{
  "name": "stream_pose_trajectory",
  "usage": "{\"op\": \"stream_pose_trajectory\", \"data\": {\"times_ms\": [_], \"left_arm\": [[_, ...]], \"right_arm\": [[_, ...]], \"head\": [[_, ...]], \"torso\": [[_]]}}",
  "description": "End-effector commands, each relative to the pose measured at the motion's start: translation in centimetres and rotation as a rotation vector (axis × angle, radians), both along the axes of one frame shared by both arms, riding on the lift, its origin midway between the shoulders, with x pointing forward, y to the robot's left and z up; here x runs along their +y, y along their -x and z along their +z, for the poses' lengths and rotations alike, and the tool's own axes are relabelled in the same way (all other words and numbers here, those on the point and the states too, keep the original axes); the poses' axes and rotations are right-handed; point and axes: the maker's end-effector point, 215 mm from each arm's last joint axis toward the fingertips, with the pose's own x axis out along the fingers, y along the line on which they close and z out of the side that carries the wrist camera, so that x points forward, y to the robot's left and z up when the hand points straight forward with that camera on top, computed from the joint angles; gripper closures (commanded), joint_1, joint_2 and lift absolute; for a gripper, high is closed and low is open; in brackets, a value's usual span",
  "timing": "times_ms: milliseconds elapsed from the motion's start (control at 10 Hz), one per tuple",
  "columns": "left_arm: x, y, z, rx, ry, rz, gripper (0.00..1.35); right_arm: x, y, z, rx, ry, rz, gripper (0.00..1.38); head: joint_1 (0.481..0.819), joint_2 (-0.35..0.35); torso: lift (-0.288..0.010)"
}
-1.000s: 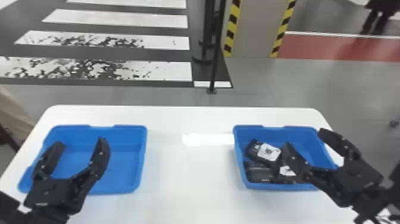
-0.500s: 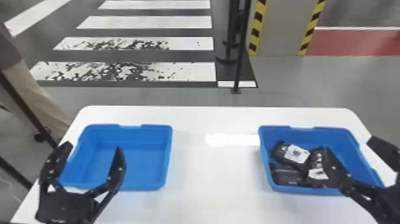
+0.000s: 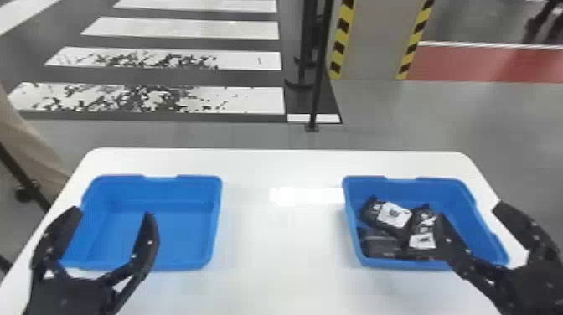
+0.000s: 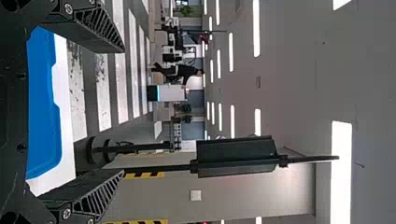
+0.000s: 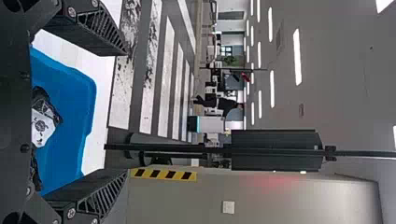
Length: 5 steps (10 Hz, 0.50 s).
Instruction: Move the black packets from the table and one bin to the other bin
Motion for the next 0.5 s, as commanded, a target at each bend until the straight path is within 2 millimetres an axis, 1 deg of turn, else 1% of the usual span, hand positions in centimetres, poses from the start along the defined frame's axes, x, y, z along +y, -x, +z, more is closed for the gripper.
{"op": "stream_pose_trajectory", "data": {"times_ms": [0, 400], "left_arm": [[0.07, 0.00, -0.37, 0.012, 0.009, 0.003, 0.12], [0.25, -0.06, -0.79, 0.026, 0.015, 0.006, 0.12]], "right_arm": [[-0.01, -0.05, 0.14, -0.003, 0.002, 0.000, 0.13], [0.16, -0.14, 0.42, -0.009, 0.009, 0.003, 0.13]], "head": [[0.695, -0.048], [0.695, -0.043]], "torso": [[-0.110], [-0.110]]}}
